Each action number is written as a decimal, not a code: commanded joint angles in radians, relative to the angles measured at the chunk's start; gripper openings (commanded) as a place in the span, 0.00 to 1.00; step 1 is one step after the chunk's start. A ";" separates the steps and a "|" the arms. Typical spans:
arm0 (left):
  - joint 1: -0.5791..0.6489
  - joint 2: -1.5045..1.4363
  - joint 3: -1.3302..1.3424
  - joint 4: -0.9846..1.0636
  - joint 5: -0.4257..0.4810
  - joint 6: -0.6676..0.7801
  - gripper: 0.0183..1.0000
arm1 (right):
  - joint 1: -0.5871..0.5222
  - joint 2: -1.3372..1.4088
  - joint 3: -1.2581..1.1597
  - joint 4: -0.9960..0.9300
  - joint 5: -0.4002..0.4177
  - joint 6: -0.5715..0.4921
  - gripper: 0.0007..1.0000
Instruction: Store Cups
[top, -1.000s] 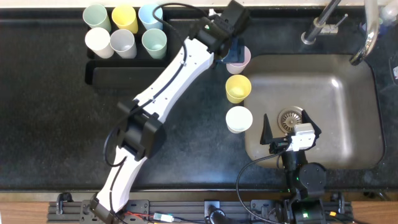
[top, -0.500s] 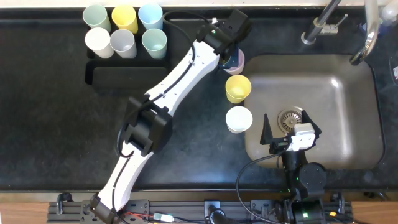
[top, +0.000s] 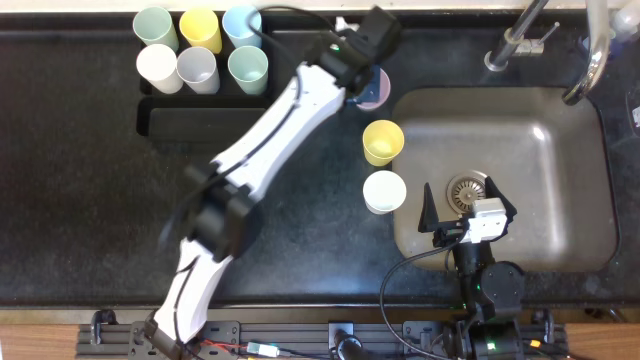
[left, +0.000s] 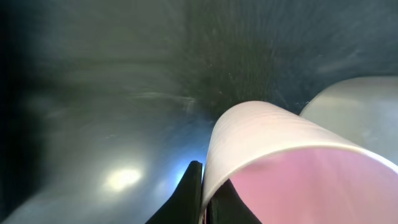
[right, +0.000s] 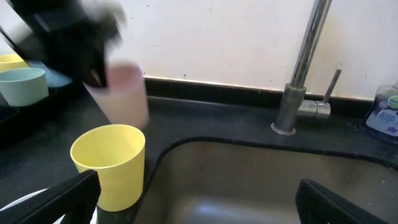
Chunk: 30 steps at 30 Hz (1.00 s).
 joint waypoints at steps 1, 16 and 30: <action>0.102 -0.324 -0.158 -0.002 -0.089 0.051 0.01 | -0.005 -0.010 -0.013 0.006 -0.001 0.000 1.00; 0.666 -0.757 -0.623 -0.037 -0.043 0.150 0.02 | -0.005 -0.010 -0.013 0.006 -0.001 0.000 1.00; 0.827 -0.639 -0.818 0.128 0.034 0.232 0.02 | -0.005 -0.010 -0.013 0.006 -0.001 0.000 1.00</action>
